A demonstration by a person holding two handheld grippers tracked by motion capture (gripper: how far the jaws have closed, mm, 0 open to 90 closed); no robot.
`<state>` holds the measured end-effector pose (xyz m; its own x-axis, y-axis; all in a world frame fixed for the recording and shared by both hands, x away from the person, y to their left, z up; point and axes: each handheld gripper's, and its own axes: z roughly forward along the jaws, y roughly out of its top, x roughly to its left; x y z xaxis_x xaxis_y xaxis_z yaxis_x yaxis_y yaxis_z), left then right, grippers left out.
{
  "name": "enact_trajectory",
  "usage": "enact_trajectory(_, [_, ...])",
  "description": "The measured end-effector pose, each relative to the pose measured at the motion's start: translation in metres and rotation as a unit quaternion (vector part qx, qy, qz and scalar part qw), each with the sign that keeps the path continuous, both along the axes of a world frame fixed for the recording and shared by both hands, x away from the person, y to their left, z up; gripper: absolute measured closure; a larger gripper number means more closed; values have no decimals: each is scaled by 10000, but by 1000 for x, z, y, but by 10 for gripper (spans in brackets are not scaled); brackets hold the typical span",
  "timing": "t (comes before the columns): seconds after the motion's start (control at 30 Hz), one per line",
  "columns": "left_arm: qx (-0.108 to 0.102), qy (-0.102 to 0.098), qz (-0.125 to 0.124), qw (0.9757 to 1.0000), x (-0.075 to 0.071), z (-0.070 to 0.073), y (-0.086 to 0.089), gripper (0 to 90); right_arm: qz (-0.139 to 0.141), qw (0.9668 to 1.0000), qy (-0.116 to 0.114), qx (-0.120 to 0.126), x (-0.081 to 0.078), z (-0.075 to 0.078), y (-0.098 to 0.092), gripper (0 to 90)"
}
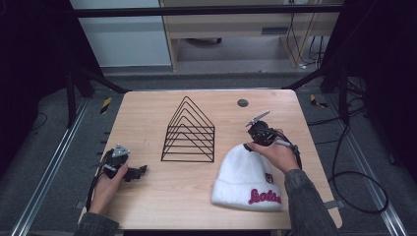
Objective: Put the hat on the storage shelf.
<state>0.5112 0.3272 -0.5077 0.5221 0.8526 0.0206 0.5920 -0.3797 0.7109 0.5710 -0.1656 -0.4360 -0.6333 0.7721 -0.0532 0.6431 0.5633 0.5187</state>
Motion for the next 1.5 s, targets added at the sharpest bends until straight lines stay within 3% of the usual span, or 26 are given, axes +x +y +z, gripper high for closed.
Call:
enact_trajectory(0.13, [-1, 4, -1, 10000, 0, 0, 0, 0, 5, 9997, 186, 124, 3, -14, 0, 478])
enact_trajectory(0.23, [-1, 4, -1, 10000, 0, 0, 0, 0, 12, 9996, 282, 60, 3, -23, 2, 464])
enact_trajectory(0.47, [12, 5, -3, 10000, -1, 0, 0, 0, 18, 9992, 383, 73, 5, -31, 5, 482])
enact_trajectory(0.63, [3, 2, -4, 10000, -1, 0, 0, 0, 83, 9989, 446, 110, 5, -34, 6, 562])
enact_trajectory(0.93, [4, 5, 2, 10000, -1, 0, 0, 0, 239, 9988, 426, 61, 3, -34, 9, 789])
enact_trajectory(1.07, [-8, 2, 8, 10000, -1, 0, 0, 0, 330, 9989, 319, 17, 0, -31, 9, 823])
enact_trajectory(1.23, [11, 13, -9, 10000, -1, 0, 0, 0, 417, 9991, -5, 69, -8, -21, 10, 830])
enact_trajectory(1.5, [1, 1, -3, 10000, -1, 0, 0, 0, 595, 9960, -544, 384, -32, 8, 7, 834])
